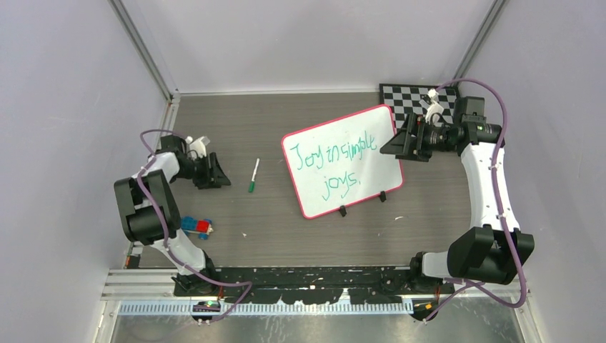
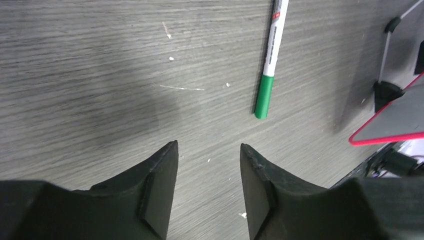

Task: Write a sentence on the whiteboard
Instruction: Reset both arms

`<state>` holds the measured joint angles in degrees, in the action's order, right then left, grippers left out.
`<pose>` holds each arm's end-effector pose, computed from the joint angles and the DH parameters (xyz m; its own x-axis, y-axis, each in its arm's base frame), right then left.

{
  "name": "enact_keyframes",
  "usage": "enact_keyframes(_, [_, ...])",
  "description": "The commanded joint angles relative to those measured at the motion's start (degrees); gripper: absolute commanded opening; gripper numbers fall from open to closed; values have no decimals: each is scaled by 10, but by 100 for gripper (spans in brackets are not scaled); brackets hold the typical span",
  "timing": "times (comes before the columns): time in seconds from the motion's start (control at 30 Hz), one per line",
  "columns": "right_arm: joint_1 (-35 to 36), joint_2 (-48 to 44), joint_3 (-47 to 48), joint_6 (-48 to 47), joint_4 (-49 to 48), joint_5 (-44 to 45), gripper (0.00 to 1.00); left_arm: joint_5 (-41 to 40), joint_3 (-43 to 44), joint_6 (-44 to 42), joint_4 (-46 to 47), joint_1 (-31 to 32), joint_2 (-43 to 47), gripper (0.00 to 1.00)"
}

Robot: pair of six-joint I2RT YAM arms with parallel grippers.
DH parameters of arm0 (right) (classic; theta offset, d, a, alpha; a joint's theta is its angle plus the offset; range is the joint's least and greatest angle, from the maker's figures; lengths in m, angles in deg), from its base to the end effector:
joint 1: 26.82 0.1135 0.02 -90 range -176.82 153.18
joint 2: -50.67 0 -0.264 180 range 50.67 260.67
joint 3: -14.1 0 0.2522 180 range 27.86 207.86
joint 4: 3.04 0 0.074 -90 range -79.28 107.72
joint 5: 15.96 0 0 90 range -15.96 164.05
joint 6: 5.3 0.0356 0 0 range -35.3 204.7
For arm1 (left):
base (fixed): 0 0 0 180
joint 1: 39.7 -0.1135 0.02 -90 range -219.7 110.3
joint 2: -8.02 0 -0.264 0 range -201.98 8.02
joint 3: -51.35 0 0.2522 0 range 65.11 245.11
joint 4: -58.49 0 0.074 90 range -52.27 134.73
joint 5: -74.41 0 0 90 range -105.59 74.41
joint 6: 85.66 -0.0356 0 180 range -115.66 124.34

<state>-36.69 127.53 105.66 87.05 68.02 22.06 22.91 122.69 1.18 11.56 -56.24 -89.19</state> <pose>0.2581 -0.0164 0.3547 -0.8328 0.1705 -0.5266 -0.2905 0.6752 0.6780 0.3037 0.0671 0.1681 -0.9169 -0.2273 -0.3280 0.0042 0.8164 -0.5775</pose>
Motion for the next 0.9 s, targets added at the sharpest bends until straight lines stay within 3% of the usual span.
enact_keyframes(0.0, [-12, -10, 16, -57, 35, 27, 86, -9, 35, -70, -59, 4, 51, 53])
enact_keyframes(0.1, [-31, -11, 19, -92, 62, 51, 88, -32, 57, -109, -104, 9, 78, 65])
enact_keyframes(0.23, [-74, 4, 49, -149, 108, 63, 89, -54, 132, -150, -193, 10, 91, 97])
enact_keyframes(0.27, [-87, 11, 58, -163, 118, 65, 89, -59, 158, -158, -218, 9, 91, 99])
enact_keyframes(0.37, [-130, 33, 84, -205, 141, 71, 89, -90, 240, -163, -268, 9, 96, 100])
enact_keyframes(0.53, [-202, 71, 92, -252, 148, 86, 89, -126, 297, -157, -272, 10, 130, 100])
enact_keyframes(0.87, [-277, 112, 52, -322, 160, 88, 89, -146, 247, -130, -260, 9, 180, 100])
